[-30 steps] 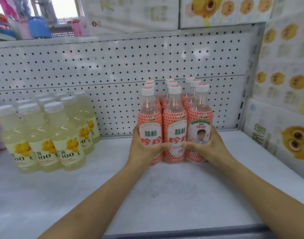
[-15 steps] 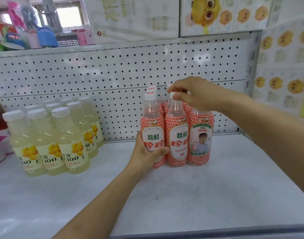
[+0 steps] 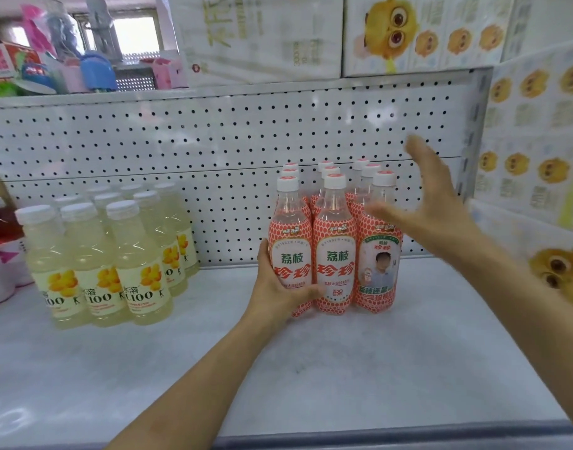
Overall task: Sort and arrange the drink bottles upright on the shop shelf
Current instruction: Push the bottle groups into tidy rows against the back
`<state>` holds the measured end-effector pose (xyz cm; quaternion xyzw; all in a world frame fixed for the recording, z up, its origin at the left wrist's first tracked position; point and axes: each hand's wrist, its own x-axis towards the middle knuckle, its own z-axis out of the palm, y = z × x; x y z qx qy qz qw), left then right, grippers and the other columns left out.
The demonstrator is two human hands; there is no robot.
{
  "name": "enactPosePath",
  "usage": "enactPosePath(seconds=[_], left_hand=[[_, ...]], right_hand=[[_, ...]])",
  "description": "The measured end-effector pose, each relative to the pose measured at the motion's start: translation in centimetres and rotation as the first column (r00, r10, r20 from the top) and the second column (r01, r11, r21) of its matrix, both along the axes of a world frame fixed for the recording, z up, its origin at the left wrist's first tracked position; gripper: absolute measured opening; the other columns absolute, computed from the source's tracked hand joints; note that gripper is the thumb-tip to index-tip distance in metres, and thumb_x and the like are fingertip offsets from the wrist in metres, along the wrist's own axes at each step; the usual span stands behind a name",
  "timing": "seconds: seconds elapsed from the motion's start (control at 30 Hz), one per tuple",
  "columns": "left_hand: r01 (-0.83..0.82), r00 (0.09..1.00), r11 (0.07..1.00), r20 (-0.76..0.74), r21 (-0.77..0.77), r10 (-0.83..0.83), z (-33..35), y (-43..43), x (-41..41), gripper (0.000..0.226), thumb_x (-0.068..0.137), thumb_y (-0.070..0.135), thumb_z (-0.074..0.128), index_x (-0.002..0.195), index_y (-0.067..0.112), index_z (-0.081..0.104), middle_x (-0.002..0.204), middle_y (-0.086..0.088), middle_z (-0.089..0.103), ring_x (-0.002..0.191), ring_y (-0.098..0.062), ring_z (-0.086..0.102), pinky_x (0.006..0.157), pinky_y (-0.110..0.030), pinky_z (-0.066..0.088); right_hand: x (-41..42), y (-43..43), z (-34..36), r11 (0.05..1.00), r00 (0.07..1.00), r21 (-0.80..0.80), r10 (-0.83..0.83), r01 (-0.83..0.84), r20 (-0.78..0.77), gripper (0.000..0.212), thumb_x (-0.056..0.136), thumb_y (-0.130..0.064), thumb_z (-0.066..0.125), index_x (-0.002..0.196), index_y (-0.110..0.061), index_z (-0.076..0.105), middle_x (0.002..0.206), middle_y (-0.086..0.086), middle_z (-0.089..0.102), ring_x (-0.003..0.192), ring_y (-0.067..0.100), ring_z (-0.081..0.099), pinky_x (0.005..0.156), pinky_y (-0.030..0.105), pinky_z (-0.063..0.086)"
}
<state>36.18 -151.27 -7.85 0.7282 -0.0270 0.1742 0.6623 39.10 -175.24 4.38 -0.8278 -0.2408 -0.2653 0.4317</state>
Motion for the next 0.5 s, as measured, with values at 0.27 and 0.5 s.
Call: enactPosePath(seconds=[0.27,0.5], left_hand=[[-0.055,0.997,0.998,0.054,-0.010,0.055,-0.5,-0.4,0.4,0.099,0.051,0.015,0.099,0.131,0.036,0.045,0.109,0.015,0.071,0.100,-0.006,0.070,0.071,-0.024,0.060],[-0.063,0.995,0.998,0.075,-0.025,0.065,-0.5,-0.7,0.2,0.095,0.053,0.006,0.097,0.130,0.029,0.045,0.108,0.010,0.072,0.099,-0.007,0.071,0.070,-0.023,0.059]], right_hand=[[0.9,0.2,-11.6,0.933,0.844,0.294,0.324,-0.209,-0.428,0.083,0.063,-0.021,0.091,0.131,-0.033,0.044,0.115,-0.019,0.069,0.105,0.004,0.067,0.073,0.015,0.055],[1.5,0.9,-11.8,0.932,0.862,0.309,0.308,-0.188,-0.404,0.078,0.066,-0.017,0.090,0.131,-0.022,0.047,0.119,-0.006,0.069,0.106,0.009,0.068,0.083,0.030,0.059]])
